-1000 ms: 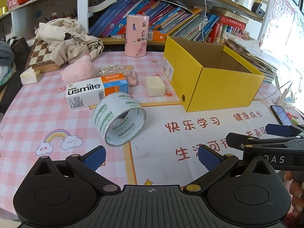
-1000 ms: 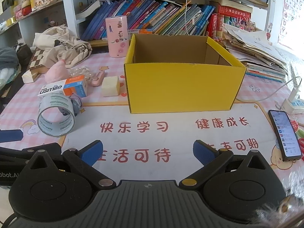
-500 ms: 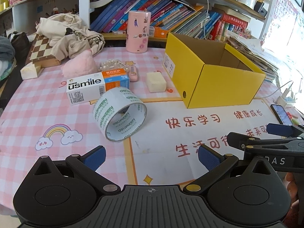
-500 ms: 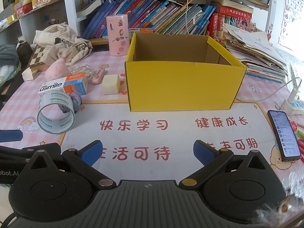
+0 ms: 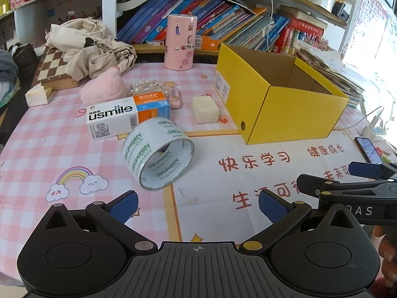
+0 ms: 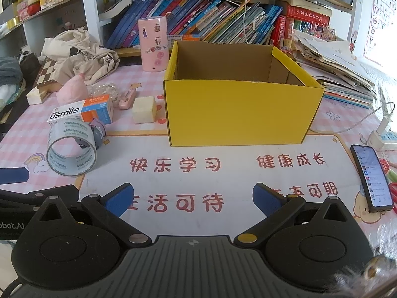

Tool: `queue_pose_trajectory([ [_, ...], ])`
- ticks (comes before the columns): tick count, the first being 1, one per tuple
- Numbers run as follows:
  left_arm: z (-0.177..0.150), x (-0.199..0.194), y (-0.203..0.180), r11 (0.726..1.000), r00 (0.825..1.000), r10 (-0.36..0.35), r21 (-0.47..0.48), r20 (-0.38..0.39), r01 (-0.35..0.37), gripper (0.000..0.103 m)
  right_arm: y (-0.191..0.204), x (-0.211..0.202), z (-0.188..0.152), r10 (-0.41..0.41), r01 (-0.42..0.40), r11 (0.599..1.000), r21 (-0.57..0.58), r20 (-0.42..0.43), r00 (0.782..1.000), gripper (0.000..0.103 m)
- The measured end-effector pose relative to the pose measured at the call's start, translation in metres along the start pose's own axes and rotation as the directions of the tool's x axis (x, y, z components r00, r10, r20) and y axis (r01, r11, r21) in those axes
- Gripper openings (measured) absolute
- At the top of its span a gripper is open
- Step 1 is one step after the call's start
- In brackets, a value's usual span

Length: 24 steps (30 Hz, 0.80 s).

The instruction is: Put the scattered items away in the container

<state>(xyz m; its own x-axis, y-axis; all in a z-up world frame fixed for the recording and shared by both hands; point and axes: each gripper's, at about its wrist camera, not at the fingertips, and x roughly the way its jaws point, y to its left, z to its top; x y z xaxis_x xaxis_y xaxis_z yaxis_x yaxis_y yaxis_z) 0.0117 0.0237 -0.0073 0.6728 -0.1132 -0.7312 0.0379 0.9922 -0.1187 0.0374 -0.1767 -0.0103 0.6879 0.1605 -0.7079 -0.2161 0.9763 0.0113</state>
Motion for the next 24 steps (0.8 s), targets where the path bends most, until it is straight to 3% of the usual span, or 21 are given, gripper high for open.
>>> queue_pose_trajectory([
  [14, -0.002, 0.002, 0.014, 0.999, 1.0, 0.015, -0.031, -0.019, -0.015, 0.103, 0.013, 0.007, 0.005, 0.01, -0.011, 1.0, -0.028, -0.022, 1.0, 0.103],
  [24, -0.007, -0.003, 0.028, 0.994, 0.998, 0.063, -0.089, -0.024, -0.065, 0.103, 0.029, 0.015, 0.011, 0.059, -0.063, 0.995, -0.081, -0.041, 0.997, 0.103],
])
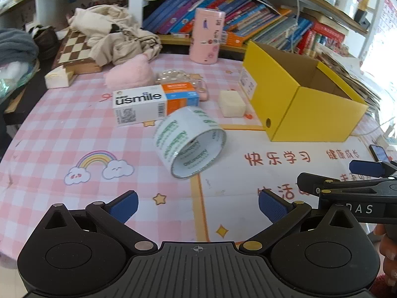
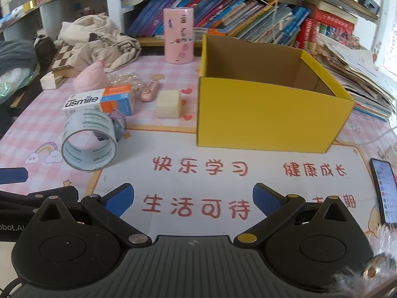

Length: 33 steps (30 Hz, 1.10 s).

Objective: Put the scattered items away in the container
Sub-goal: 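Close the right gripper on the clear tape roll's rim while the left tool approaches the grey toy truck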

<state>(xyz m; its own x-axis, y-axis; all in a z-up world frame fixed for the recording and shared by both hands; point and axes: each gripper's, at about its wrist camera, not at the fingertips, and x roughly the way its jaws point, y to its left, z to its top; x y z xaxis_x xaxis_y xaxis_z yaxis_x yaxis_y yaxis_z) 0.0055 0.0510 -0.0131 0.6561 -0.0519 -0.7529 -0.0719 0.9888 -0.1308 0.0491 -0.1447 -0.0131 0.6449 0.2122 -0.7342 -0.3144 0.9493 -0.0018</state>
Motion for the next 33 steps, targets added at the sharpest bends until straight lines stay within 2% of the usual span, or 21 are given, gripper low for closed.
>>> queue_pose_trajectory([
  [9, -0.003, -0.005, 0.01, 0.995, 0.998, 0.065, -0.072, 0.008, -0.064, 0.103, 0.011, 0.012, 0.011, 0.077, -0.078, 0.995, -0.062, -0.015, 0.997, 0.103],
  [15, 0.001, -0.008, 0.016, 0.985, 0.992, 0.126, -0.125, 0.029, -0.122, 0.103, 0.016, 0.024, 0.025, 0.177, -0.178, 0.978, -0.108, -0.021, 0.984, 0.099],
  [21, 0.004, -0.008, 0.022, 0.964, 0.982, 0.189, -0.193, 0.023, -0.181, 0.103, 0.026, 0.041, 0.039, 0.297, -0.304, 0.936, -0.18, -0.064, 0.953, 0.08],
  [23, 0.004, -0.007, 0.023, 0.956, 0.977, 0.211, -0.21, 0.01, -0.204, 0.103, 0.031, 0.046, 0.042, 0.334, -0.344, 0.916, -0.205, -0.084, 0.939, 0.069],
  [27, 0.004, -0.004, 0.027, 0.939, 0.971, 0.239, -0.251, -0.012, -0.234, 0.103, 0.04, 0.059, 0.049, 0.386, -0.401, 0.882, -0.246, -0.109, 0.916, 0.063],
  [33, 0.006, -0.007, 0.028, 0.916, 0.957, 0.29, -0.289, -0.008, -0.28, 0.103, 0.049, 0.085, 0.058, 0.447, -0.473, 0.839, -0.27, -0.153, 0.881, 0.045],
])
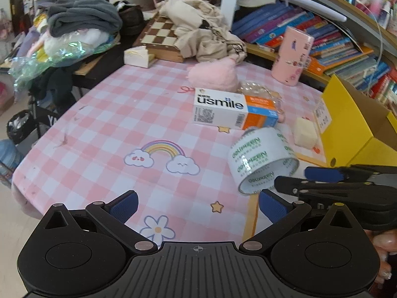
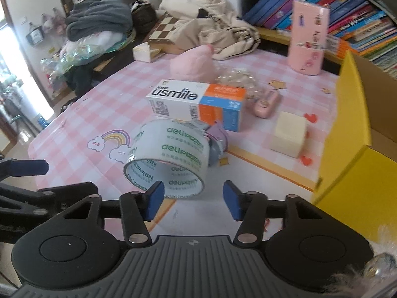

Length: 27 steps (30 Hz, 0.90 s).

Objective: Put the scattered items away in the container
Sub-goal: 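Close the right gripper on the clear tape roll's rim while the left tool approaches the grey toy truck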

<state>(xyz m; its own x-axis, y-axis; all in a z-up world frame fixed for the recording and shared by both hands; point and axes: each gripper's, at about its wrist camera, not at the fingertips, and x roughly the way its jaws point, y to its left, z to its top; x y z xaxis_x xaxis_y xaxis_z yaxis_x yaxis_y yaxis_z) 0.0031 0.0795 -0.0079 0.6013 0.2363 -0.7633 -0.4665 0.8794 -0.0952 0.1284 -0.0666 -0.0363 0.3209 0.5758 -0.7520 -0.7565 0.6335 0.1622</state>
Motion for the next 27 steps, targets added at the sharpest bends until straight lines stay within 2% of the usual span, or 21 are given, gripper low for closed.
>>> queue_pose_trajectory([
  [3, 0.001, -0.003, 0.001, 0.998, 0.998, 0.057, -0.016, 0.027, -0.057, 0.103, -0.003, 0.011, 0.003, 0.039, -0.039, 0.999, -0.002, -0.009, 0.999, 0.03],
  [4, 0.001, -0.004, 0.001, 0.997, 0.997, 0.073, -0.02, 0.036, -0.073, 0.103, -0.004, 0.012, 0.003, 0.047, -0.047, 0.999, -0.004, -0.006, 0.999, 0.02],
  [6, 0.002, -0.005, 0.001, 0.995, 0.994, 0.091, -0.033, 0.053, -0.089, 0.103, -0.007, 0.012, 0.004, 0.063, -0.063, 0.998, -0.004, 0.002, 0.998, 0.007],
  [9, 0.006, -0.004, 0.001, 0.995, 0.994, 0.09, -0.05, 0.064, -0.087, 0.103, -0.013, 0.006, 0.004, 0.072, -0.071, 0.997, -0.009, 0.018, 0.997, 0.007],
  [16, 0.024, 0.011, -0.008, 0.998, 0.998, 0.03, -0.06, 0.064, -0.026, 0.103, -0.024, -0.021, -0.009, 0.067, -0.066, 0.995, -0.079, 0.013, 0.998, 0.007],
  [27, 0.041, 0.045, -0.047, 0.998, 0.999, -0.022, 0.051, 0.05, 0.02, 0.103, -0.047, -0.047, -0.03, 0.035, -0.035, 0.992, -0.121, -0.003, 0.999, 0.007],
])
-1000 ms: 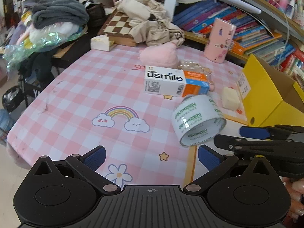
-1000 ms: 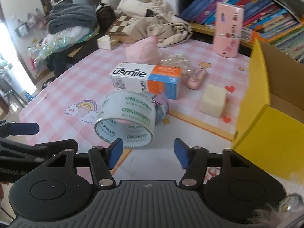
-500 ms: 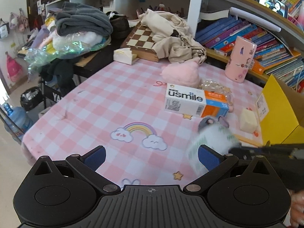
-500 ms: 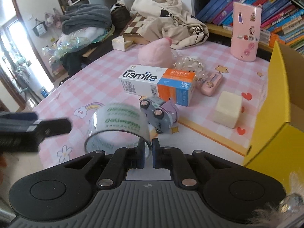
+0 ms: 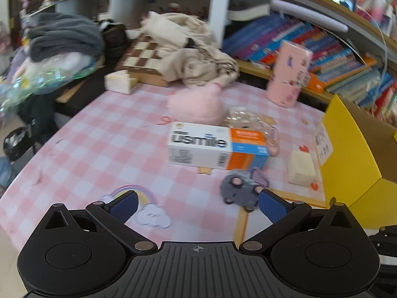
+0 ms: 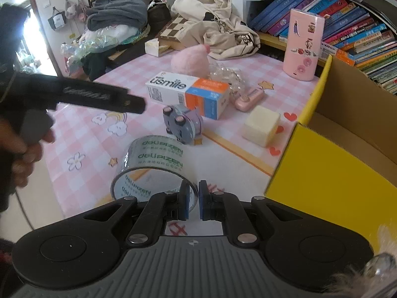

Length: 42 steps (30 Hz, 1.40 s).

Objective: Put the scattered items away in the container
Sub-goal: 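Close the right gripper on the clear tape roll's rim while the left tool approaches the grey toy truck, then grasp the grey toy truck with the left gripper and lift it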

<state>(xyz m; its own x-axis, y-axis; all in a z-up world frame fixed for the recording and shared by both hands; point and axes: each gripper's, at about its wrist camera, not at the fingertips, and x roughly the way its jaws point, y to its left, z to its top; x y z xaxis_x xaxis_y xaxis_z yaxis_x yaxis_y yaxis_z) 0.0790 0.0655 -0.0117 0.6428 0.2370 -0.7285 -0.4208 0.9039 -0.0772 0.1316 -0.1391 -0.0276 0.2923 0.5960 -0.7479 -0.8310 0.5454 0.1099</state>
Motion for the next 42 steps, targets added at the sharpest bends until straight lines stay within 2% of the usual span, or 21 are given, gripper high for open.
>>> queue_pose_trajectory([
  [12, 0.003, 0.048, -0.045, 0.985, 0.999, 0.001, 0.173, -0.033, 0.005, 0.101, -0.012, -0.003, -0.004, 0.032, -0.032, 0.999, -0.006, -0.005, 0.999, 0.007],
  [19, 0.003, 0.074, -0.055, 0.975, 0.996, 0.015, 0.222, -0.085, 0.004, 0.095, -0.016, -0.002, -0.006, 0.052, -0.052, 0.999, -0.01, -0.009, 0.999, 0.007],
  [24, 0.003, 0.085, -0.055, 0.974, 0.994, 0.025, 0.228, -0.11, 0.001, 0.087, -0.02, -0.002, -0.006, 0.049, -0.049, 0.999, 0.009, -0.016, 0.999, 0.007],
  [26, 0.004, 0.086, -0.052, 0.977, 0.994, 0.005, 0.212, -0.107, 0.018, 0.082, -0.021, -0.001, -0.007, 0.048, -0.048, 0.999, 0.016, -0.018, 0.999, 0.007],
  [28, 0.005, 0.086, -0.05, 0.98, 0.994, -0.026, 0.195, -0.109, 0.047, 0.067, -0.022, -0.001, -0.006, 0.047, -0.047, 0.999, 0.019, -0.019, 0.999, 0.007],
  [29, 0.006, 0.086, -0.051, 0.979, 0.994, -0.031, 0.195, -0.106, 0.051, 0.064, -0.022, -0.001, -0.006, 0.046, -0.046, 0.999, 0.019, -0.019, 0.999, 0.007],
  [34, 0.005, 0.084, -0.047, 0.981, 0.993, -0.045, 0.184, -0.108, 0.064, 0.064, -0.021, 0.0, -0.006, 0.038, -0.037, 0.999, 0.023, -0.018, 0.999, 0.007],
  [42, 0.005, 0.063, -0.027, 0.99, 0.992, -0.088, 0.098, -0.09, 0.097, 0.064, -0.016, -0.002, -0.006, 0.013, -0.012, 0.999, 0.044, -0.015, 1.0, 0.007],
])
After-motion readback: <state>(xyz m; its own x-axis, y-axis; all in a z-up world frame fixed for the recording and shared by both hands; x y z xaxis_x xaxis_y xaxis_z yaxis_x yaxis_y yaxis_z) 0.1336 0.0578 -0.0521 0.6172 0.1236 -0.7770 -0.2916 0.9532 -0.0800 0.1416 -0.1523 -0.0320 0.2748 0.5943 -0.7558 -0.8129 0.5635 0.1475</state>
